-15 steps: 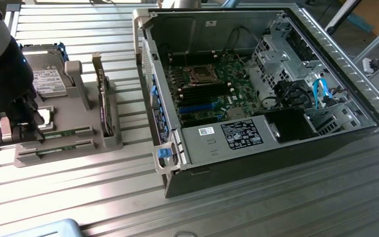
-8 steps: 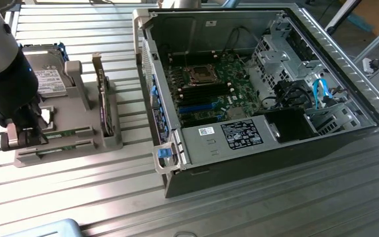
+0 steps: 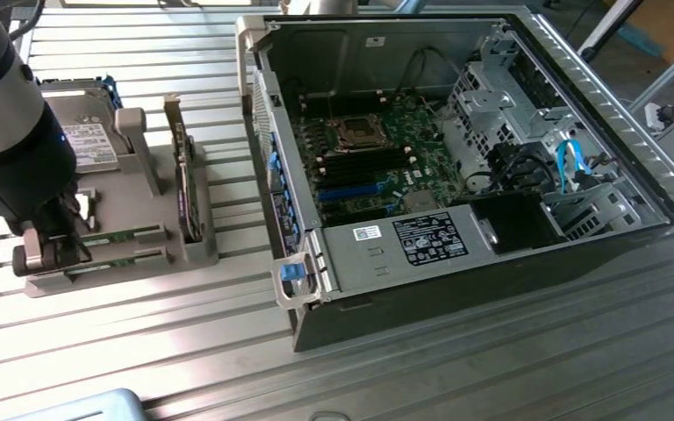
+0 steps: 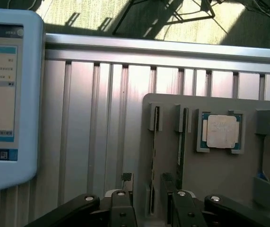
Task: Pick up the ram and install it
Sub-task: 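Pick up the ram and move it above insertion slot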
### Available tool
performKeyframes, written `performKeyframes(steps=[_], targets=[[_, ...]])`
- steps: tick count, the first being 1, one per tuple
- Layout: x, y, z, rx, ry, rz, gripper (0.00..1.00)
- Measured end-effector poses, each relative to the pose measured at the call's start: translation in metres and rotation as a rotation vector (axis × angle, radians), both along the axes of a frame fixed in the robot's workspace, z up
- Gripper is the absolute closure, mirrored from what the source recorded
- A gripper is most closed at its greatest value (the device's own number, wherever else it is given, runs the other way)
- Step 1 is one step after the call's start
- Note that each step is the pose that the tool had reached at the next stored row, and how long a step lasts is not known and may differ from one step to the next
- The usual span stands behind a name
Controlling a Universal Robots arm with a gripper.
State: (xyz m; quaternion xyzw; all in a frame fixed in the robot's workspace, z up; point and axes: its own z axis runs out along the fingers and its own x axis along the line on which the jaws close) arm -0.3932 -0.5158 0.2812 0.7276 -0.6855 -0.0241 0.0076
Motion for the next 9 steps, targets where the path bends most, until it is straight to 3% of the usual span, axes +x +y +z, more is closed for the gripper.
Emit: performKeyframes(steps=[9], targets=[[0.000,0.0012,-0.0265,-0.0001,0.0001,0.000,0.64]])
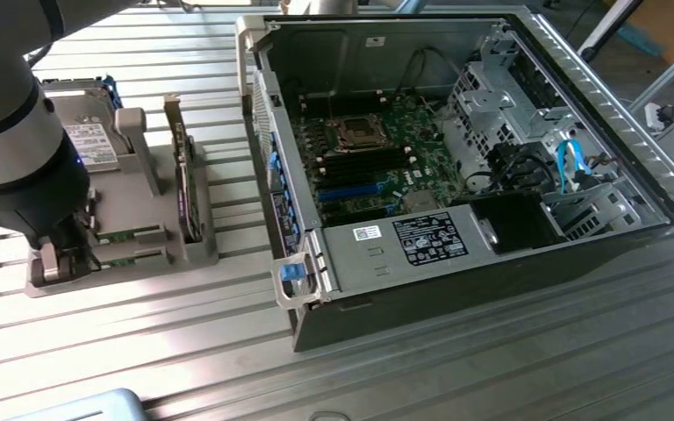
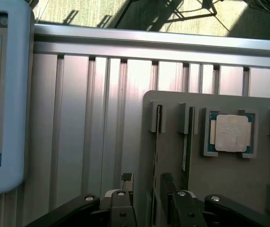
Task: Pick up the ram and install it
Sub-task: 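Pick up the ram and move it above insertion slot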
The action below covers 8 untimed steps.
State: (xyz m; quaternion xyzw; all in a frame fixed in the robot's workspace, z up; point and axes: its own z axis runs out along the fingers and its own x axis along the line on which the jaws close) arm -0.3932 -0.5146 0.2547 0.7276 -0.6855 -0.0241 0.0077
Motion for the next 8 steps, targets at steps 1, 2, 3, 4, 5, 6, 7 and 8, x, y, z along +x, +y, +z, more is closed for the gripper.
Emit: performKeyframes(steps=[1,2,3,4,5,6,7,8], targets=[[0.000,0.0002,-0.0033,0.0001,-0.0001,0.000,0.64],[0.000,0.0004,-0.0062,0.0000,0.0000,0.000,0.64],[0.000,0.0007,-0.0079,0.0000,0.0000,0.000,0.64],[0.000,0.0009,-0.0097,0.0000,0.0000,0.000,0.64],[0.000,0.0011,-0.0113,0.0001,-0.0001,0.000,0.64],[0.000,0.0012,-0.0128,0.0001,-0.0001,0.000,0.64],[0.000,0.0018,-0.0163,0.0001,0.0000,0.000,0.64],[0.000,0.0027,-0.0190,0.0000,0.0000,0.000,0.64]])
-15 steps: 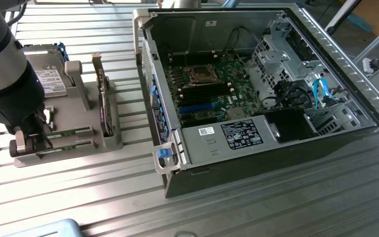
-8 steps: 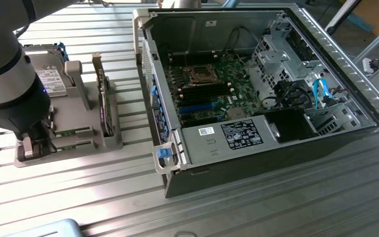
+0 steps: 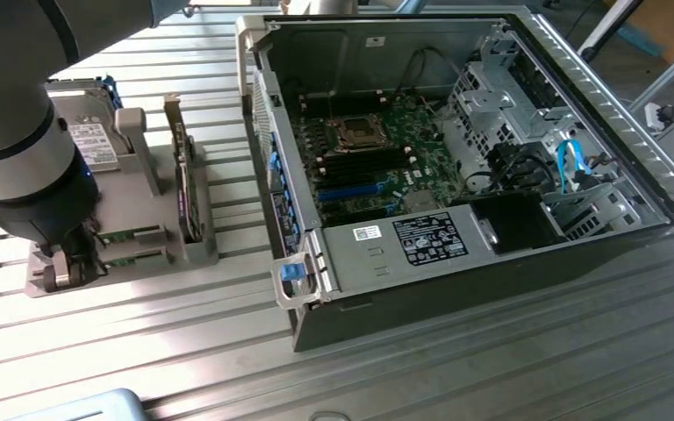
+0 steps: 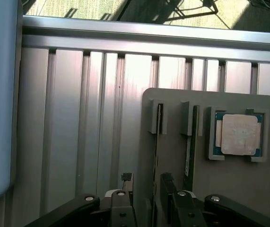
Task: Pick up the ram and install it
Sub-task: 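Pick up the ram and move it above insertion slot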
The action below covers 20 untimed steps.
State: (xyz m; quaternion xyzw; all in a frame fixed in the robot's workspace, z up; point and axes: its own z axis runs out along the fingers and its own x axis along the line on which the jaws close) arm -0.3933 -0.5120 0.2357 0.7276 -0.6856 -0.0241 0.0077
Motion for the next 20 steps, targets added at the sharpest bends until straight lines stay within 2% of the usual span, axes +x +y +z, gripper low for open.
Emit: performKeyframes(steps=[14,20], targets=[[0.000,0.0055,-0.0238,0.0000,-0.0001,0.000,0.64],[0.000,0.0063,-0.0279,0.0002,0.0000,0.000,0.64]])
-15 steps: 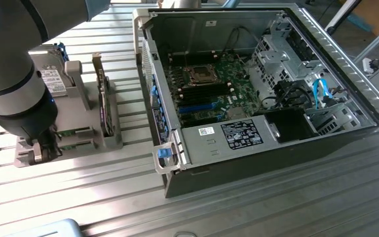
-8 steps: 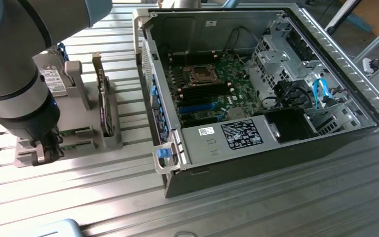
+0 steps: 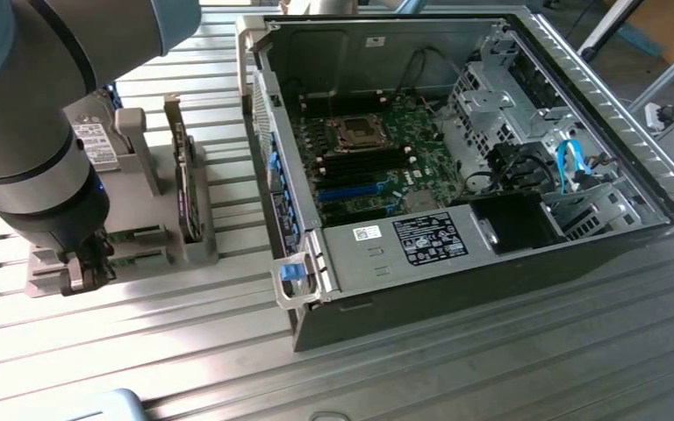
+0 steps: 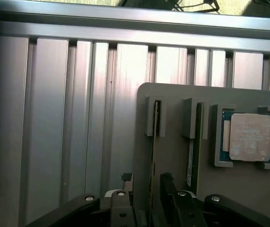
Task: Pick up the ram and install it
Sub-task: 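Pick up the ram and move it above insertion slot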
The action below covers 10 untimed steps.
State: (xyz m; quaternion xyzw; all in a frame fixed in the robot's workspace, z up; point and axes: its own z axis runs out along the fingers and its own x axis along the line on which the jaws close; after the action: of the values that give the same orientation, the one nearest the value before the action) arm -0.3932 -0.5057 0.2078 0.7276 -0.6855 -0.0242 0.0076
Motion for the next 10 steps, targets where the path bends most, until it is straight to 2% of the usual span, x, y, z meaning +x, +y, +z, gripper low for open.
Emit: performKeyframes(steps=[4,5,7,10], targets=[[0.0000,0.0000,0.0000,0.0014,0.0000,0.000,0.65],[0.0000,0.0000,-0.0001,0.0020,-0.0001,0.000,0.78],[0.0000,0.0000,0.0000,0.0028,0.0000,0.000,0.88],[0.0000,0.0000,0.0000,0.0037,0.0000,0.000,0.88]])
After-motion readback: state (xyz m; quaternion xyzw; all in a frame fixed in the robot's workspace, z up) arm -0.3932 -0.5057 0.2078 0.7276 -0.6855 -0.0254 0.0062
